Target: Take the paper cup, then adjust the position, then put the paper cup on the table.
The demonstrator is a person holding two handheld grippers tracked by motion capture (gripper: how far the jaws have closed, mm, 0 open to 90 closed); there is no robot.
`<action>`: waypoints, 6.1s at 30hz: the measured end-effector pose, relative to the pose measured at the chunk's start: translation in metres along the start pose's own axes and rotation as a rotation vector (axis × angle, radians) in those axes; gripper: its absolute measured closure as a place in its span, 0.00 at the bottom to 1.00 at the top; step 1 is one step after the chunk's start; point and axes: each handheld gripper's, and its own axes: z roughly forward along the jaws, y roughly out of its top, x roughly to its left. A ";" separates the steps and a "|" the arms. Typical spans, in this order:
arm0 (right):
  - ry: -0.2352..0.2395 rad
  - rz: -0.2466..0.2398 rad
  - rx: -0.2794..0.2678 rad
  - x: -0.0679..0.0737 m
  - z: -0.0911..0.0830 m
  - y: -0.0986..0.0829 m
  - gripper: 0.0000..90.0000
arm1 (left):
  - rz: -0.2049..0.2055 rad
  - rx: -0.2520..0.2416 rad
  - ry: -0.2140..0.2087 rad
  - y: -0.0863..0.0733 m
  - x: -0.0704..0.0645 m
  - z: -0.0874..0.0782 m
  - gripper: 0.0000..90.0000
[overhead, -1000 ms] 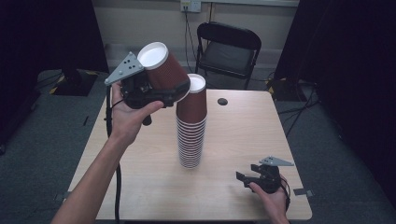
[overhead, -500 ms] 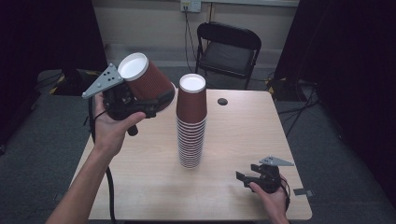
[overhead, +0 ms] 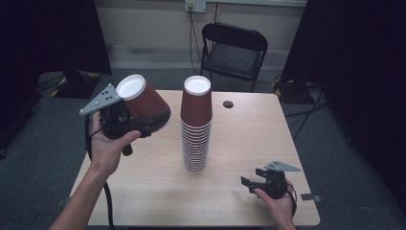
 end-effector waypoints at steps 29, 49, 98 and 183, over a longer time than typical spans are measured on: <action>0.129 -0.160 -0.026 0.047 0.001 0.007 0.38 | -0.116 0.207 -0.033 -0.098 -0.012 0.010 0.12; 0.248 -0.278 -0.208 0.111 0.003 0.025 0.54 | -0.312 0.266 -0.150 -0.133 -0.035 0.022 0.13; 0.253 -0.418 -0.724 0.173 0.025 0.077 0.86 | -0.675 0.113 -0.340 -0.126 -0.053 0.028 0.13; 0.363 -0.119 0.131 0.085 0.022 0.060 0.96 | 0.053 0.334 -0.243 -0.144 -0.035 0.023 0.20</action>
